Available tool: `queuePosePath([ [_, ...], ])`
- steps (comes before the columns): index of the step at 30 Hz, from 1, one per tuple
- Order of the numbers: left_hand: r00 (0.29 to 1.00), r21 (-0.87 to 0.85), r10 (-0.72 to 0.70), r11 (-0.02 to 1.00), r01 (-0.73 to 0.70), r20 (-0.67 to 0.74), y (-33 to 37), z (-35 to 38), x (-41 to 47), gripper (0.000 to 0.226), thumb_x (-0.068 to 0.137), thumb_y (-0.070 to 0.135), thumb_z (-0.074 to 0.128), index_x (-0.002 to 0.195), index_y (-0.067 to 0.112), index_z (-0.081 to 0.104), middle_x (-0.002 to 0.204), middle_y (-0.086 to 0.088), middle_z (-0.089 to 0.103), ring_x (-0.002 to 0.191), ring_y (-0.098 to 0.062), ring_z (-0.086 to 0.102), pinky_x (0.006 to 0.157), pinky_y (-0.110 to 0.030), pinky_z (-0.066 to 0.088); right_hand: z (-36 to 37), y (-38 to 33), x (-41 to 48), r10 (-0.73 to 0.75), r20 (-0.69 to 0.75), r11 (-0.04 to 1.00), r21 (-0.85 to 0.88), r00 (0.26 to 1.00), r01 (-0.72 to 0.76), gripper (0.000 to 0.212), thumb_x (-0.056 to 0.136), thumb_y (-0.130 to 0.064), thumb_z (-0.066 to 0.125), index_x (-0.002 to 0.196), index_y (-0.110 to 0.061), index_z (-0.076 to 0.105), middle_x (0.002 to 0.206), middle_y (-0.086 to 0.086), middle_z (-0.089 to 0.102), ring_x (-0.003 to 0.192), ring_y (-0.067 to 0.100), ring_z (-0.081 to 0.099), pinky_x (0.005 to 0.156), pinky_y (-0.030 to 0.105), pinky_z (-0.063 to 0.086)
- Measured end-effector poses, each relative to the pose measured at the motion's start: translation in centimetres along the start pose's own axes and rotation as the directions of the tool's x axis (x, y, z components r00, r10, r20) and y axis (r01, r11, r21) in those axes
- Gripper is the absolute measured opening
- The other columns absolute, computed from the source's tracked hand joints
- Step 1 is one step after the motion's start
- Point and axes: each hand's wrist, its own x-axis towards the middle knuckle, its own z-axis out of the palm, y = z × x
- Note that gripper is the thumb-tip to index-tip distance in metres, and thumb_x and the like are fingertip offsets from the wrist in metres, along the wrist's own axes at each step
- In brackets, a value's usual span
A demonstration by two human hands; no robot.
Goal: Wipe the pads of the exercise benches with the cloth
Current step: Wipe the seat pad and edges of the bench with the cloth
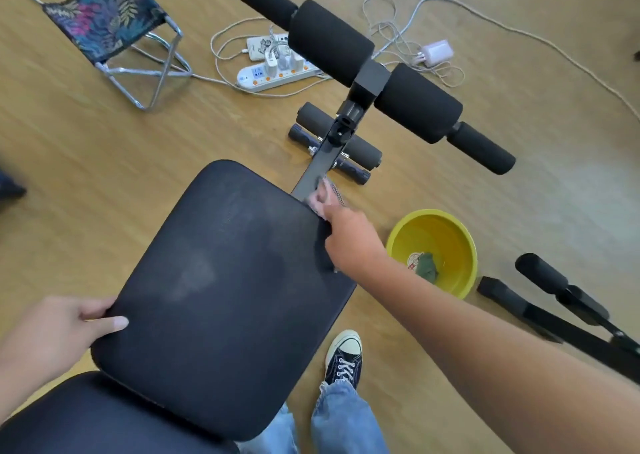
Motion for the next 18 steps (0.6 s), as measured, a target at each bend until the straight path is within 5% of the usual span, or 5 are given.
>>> queuePosePath([
  [4, 0.998, 0.020, -0.060, 0.998, 0.060, -0.008, 3.2, -0.1, -1.9, 0.052, 0.059, 0.045, 0.094, 0.109, 0.044, 0.079, 0.111, 0.006, 0.080, 0.111, -0.025, 0.071, 0.097, -0.050, 0.053, 1.6, 5.9, -4.7, 0.260, 0.010, 0.908, 0.338, 0.966, -0.248, 0.039, 0.083, 0.006, 0.035, 0.091, -0.022, 0.062, 0.072, 0.000, 0.059, 0.067, 0.025, 0.052, 0.055, 0.032, 0.041],
  [8, 0.998, 0.031, -0.055, 0.998, 0.057, -0.042, 4.4, 0.3, -3.1, 0.038, 0.065, 0.041, 0.090, 0.093, 0.061, 0.075, 0.109, 0.020, 0.078, 0.112, -0.015, 0.071, 0.103, -0.048, 0.053, 7.0, 3.8, -9.8, 0.408, 0.084, 0.757, 0.526, 0.909, -0.388, 0.027, 0.087, 0.007, 0.033, 0.072, -0.015, 0.039, 0.078, 0.002, 0.040, 0.063, 0.015, 0.032, 0.052, 0.020, 0.029],
  [13, 0.994, 0.061, -0.070, 0.995, 0.076, -0.087, 10.4, 0.7, -7.9, 0.037, 0.069, 0.038, 0.089, 0.101, 0.048, 0.076, 0.110, 0.012, 0.078, 0.109, -0.020, 0.073, 0.106, -0.048, 0.052, 14.6, 0.7, -18.0, 0.446, 0.312, 0.645, 0.537, 0.839, -0.543, 0.017, 0.098, -0.007, 0.042, 0.102, 0.000, 0.056, 0.096, 0.007, 0.065, 0.081, 0.007, 0.048, 0.077, 0.015, 0.040],
  [16, 0.993, 0.069, -0.065, 0.995, 0.072, -0.098, 11.8, 0.9, -9.2, 0.038, 0.074, 0.031, 0.089, 0.110, 0.036, 0.077, 0.113, 0.010, 0.077, 0.110, -0.022, 0.073, 0.107, -0.047, 0.051, 12.1, 1.8, -15.5, 0.457, 0.379, 0.513, 0.627, 0.805, -0.586, 0.026, 0.100, -0.002, 0.036, 0.080, -0.002, 0.053, 0.070, 0.013, 0.048, 0.059, 0.015, 0.042, 0.054, 0.018, 0.043],
  [18, 0.994, 0.088, -0.050, 0.994, 0.059, -0.095, 12.3, 1.0, -9.9, 0.038, 0.077, 0.030, 0.087, 0.114, 0.035, 0.077, 0.113, 0.010, 0.078, 0.110, -0.022, 0.073, 0.107, -0.045, 0.051, 7.6, 3.0, -11.4, 0.506, 0.207, 0.528, 0.693, 0.837, -0.491, 0.023, 0.092, 0.007, 0.038, 0.074, 0.003, 0.052, 0.067, 0.013, 0.045, 0.062, 0.018, 0.039, 0.049, 0.021, 0.037],
])
